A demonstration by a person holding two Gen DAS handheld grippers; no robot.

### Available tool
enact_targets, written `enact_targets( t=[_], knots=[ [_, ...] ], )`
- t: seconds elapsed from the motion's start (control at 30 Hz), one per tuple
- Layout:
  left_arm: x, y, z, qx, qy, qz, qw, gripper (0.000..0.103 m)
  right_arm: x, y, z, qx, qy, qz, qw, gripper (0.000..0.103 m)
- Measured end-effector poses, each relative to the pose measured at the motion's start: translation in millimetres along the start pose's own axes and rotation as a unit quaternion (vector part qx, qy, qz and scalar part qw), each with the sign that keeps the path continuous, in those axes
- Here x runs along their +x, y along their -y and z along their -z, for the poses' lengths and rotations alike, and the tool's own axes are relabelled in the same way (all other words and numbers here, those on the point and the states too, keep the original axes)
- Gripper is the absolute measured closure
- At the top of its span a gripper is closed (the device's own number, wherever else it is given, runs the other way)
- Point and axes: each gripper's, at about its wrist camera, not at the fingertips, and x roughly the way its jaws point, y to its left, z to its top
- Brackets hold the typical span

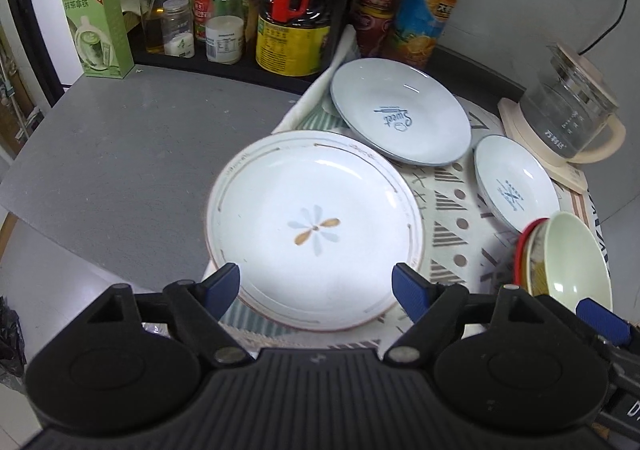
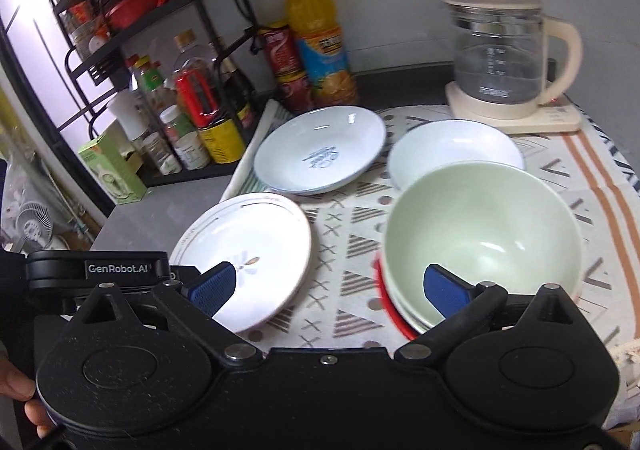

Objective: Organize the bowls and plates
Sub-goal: 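Move both tools to the white 'Sweet' plate and grip its rim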

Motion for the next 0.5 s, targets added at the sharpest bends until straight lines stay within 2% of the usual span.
enact_targets(
  t=[0.37, 0.5],
  knots=[
    [15.1, -38.0, -42.7, 0.022, -0.008, 0.014, 0.9996, 0.022, 33.7, -32.2, -17.7, 0.012, -0.012, 0.021, 1.000, 0.002],
    [26.2, -45.4, -61.3, 0.034, -0.015, 0.030, 0.9989, 0.022, 48.5, -41.1, -22.3, 0.021, -0.025, 0.046, 0.998, 0.002]
  ],
)
